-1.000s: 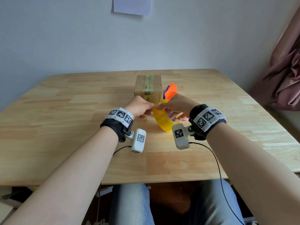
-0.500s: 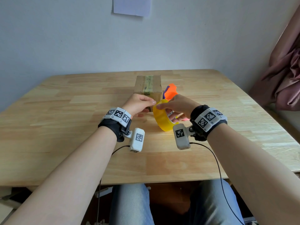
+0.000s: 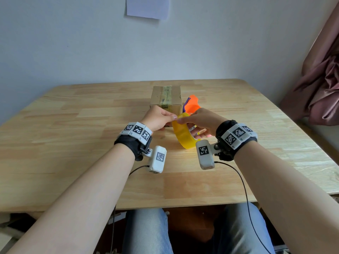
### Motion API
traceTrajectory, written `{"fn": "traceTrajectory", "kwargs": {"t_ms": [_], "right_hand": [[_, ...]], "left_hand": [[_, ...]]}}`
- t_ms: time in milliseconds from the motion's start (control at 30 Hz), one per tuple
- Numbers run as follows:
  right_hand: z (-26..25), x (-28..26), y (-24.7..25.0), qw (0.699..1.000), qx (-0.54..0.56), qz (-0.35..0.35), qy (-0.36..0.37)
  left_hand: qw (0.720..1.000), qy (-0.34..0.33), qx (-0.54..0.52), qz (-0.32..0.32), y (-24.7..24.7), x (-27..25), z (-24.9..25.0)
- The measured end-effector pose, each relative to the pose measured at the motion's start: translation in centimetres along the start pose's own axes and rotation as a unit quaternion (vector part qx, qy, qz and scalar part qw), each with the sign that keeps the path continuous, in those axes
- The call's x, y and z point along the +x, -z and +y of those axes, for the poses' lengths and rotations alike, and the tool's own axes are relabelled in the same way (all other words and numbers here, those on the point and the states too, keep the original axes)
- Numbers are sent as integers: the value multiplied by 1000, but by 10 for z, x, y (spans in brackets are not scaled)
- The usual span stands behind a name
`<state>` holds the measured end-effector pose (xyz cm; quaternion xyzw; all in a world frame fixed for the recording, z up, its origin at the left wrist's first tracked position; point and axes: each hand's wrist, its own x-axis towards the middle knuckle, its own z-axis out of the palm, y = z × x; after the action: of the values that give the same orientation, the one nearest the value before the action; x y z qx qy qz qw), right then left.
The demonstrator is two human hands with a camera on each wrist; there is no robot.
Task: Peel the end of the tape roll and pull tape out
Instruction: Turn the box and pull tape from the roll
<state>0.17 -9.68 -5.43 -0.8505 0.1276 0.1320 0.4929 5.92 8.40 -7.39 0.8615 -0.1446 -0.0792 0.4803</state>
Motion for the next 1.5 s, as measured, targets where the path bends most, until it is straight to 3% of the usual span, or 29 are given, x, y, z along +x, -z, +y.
{"fn": "traceTrajectory", "kwargs": {"t_ms": [533, 633, 733, 967, 1233, 1333, 1400, 1500], "right_hand": [[0, -3, 2, 996, 81, -41, 12], [-2, -4, 4, 999, 38, -3, 25], [-7, -5, 8, 995, -13, 45, 84], [-18, -8, 19, 975, -155, 54, 151], [-21, 1, 27, 972, -180, 51, 143], [-18, 6, 29, 971, -188, 64, 134], [-18, 8, 30, 971, -196, 62, 124], [-20, 9, 32, 969, -221, 55, 95]], "left_hand": [[998, -28, -57, -4, -3, -5, 1], [994, 2, -110, -4, -4, -7, 3], [982, 21, -184, -24, -7, -6, 4], [984, 14, -175, -36, -9, -5, 10], [978, 21, -202, -47, -14, -4, 14], [968, 68, -239, -44, -17, -5, 14], [963, 109, -231, -85, -19, -8, 13], [961, 112, -205, -150, -24, -12, 11]]}}
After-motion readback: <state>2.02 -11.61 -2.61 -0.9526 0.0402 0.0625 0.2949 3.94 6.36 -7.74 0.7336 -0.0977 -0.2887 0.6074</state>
